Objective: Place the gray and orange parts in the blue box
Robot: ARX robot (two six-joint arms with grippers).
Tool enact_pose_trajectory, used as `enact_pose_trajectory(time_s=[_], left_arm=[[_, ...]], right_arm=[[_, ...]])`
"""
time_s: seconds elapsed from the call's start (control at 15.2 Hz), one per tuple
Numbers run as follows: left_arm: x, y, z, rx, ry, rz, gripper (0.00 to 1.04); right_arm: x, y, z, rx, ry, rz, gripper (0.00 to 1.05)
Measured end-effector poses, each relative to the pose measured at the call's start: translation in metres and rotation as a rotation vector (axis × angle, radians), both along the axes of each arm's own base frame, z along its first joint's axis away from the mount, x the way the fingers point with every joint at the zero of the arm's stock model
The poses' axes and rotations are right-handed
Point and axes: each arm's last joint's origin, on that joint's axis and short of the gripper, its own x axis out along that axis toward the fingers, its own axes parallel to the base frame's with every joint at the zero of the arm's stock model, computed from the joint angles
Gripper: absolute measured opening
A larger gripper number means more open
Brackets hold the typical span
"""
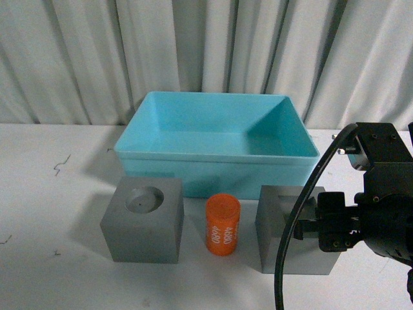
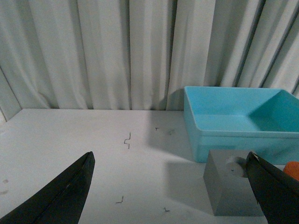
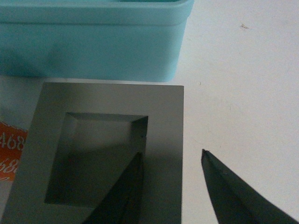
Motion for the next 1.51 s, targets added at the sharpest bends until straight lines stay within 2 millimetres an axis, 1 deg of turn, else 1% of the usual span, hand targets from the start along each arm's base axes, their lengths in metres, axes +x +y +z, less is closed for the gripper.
enact_pose_trajectory(time_s=[0.07, 0.13, 0.2, 0.26, 0.39, 0.46, 0.59, 0.66, 0.72, 0.79, 0.85, 0.92, 1.12, 1.18, 1.32, 1.38, 1.45, 1.51], left_arm=[[0.000, 0.000, 0.000, 0.000, 0.000, 0.000, 0.98], [0.000, 0.000, 0.000, 0.000, 0.000, 0.000, 0.98], [0.000, 0.000, 0.000, 0.000, 0.000, 0.000, 0.98], [0.000, 0.000, 0.000, 0.000, 0.000, 0.000, 0.98], [0.000, 0.000, 0.000, 0.000, 0.000, 0.000, 0.98], [0.000, 0.000, 0.000, 0.000, 0.000, 0.000, 0.98], [0.000, 0.000, 0.000, 0.000, 0.000, 0.000, 0.98], [0.000, 0.000, 0.000, 0.000, 0.000, 0.000, 0.98], [0.000, 0.000, 0.000, 0.000, 0.000, 0.000, 0.98], [0.000, 0.000, 0.000, 0.000, 0.000, 0.000, 0.98], [0.000, 0.000, 0.000, 0.000, 0.000, 0.000, 0.98], [0.000, 0.000, 0.000, 0.000, 0.000, 0.000, 0.98], [0.000, 0.000, 0.000, 0.000, 0.000, 0.000, 0.98], [0.000, 0.000, 0.000, 0.000, 0.000, 0.000, 0.98], [0.000, 0.000, 0.000, 0.000, 0.000, 0.000, 0.98], [0.000, 0.000, 0.000, 0.000, 0.000, 0.000, 0.98], [0.000, 0.000, 0.000, 0.000, 0.000, 0.000, 0.98], [0.000, 0.000, 0.000, 0.000, 0.000, 0.000, 0.98]], right_arm=[[0.000, 0.000, 0.000, 0.001, 0.001, 0.000, 0.39], [-0.001, -0.001, 0.000, 0.005, 0.001, -0.004, 0.32], [-0.004, -0.002, 0.000, 0.007, 0.003, -0.010, 0.22], [-0.007, -0.005, 0.003, 0.005, 0.008, -0.018, 0.19], [-0.017, -0.010, 0.015, -0.007, 0.017, -0.036, 0.18], [-0.022, -0.014, 0.032, 0.003, -0.013, -0.040, 0.18], [-0.024, -0.024, 0.092, 0.050, -0.185, -0.049, 0.18], [-0.018, -0.030, 0.132, 0.070, -0.332, -0.058, 0.18], [-0.008, -0.033, 0.162, 0.081, -0.454, -0.067, 0.18], [0.006, -0.034, 0.179, 0.076, -0.546, -0.075, 0.18], [0.025, -0.031, 0.183, 0.074, -0.597, -0.079, 0.18], [0.044, -0.027, 0.177, 0.067, -0.593, -0.078, 0.18], [0.102, -0.013, 0.150, 0.075, -0.549, -0.087, 0.18], [0.116, -0.008, 0.142, 0.086, -0.533, -0.096, 0.18], [0.138, 0.004, 0.124, 0.116, -0.488, -0.101, 0.18], [0.146, 0.012, 0.110, 0.132, -0.458, -0.100, 0.18], [0.153, 0.026, 0.090, 0.152, -0.402, -0.088, 0.18], [0.156, 0.031, 0.081, 0.162, -0.378, -0.089, 0.18]])
